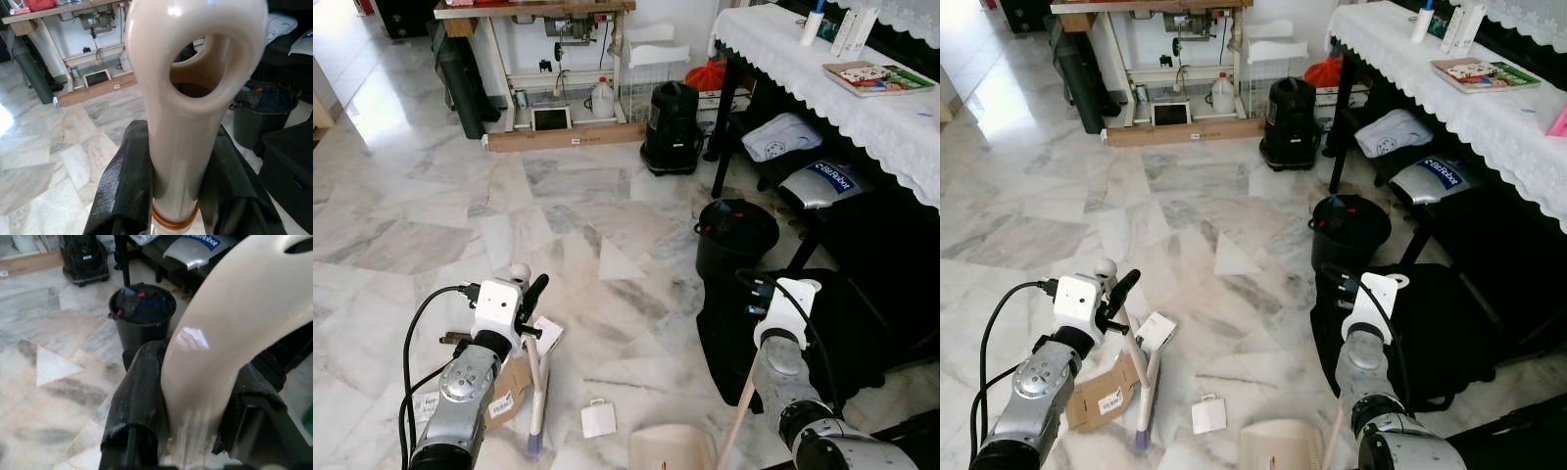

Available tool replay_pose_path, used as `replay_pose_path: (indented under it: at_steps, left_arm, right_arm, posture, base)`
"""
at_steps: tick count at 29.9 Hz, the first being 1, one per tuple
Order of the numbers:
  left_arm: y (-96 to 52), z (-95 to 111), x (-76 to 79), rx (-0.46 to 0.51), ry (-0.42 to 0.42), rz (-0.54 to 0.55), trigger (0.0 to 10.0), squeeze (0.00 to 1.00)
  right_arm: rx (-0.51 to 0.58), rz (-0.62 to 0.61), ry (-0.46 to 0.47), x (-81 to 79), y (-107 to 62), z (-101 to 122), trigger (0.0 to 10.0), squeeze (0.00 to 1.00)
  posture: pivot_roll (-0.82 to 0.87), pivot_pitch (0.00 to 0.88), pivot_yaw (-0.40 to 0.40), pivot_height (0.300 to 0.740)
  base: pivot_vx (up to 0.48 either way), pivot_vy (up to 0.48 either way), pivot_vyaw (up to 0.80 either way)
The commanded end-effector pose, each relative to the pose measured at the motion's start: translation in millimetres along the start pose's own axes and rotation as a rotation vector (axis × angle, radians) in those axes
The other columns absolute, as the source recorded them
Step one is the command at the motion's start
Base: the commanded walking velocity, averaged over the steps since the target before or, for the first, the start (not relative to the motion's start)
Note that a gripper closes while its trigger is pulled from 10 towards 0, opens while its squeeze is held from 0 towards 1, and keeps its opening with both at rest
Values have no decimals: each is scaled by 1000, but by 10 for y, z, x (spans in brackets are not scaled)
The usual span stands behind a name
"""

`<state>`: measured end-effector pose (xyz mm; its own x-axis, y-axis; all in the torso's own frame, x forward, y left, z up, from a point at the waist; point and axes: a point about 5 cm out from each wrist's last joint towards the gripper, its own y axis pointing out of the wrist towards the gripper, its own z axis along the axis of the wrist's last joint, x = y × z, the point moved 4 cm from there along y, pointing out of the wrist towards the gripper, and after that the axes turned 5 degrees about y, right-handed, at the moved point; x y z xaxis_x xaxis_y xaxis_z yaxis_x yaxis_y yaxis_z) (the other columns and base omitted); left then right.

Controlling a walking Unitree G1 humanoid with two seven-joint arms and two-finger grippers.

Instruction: Sweep floor

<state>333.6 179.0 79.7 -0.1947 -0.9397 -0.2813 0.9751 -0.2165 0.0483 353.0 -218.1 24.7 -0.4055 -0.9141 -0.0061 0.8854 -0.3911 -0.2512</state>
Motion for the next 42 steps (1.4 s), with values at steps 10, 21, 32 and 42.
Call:
replay_pose_path:
  at_steps: [10,21,32,42]
  left_arm:
    - [22,110,-42,40,23,1,10000,0]
    - [42,109,-37,38,24,-4,10000,0]
    - [81,114,-19,34,19,-20,10000,0]
    - [104,103,17,25,12,-36,10000,0]
  right_arm:
    - [-24,-14,-4,5,10,-14,10000,0]
    - [-139,-39,-82,55,5,-167,10000,0]
    - [-354,-49,-107,117,-98,-505,10000,0]
    - [-495,28,-149,57,-188,-694,10000,0]
  posture:
    - [94,0,-9,740]
    - [89,0,-9,740]
    - [82,0,-5,740]
    - [67,0,-7,740]
  base:
    - [0,0,0]
    - [0,0,0]
    - [0,0,0]
    - [0,0,0]
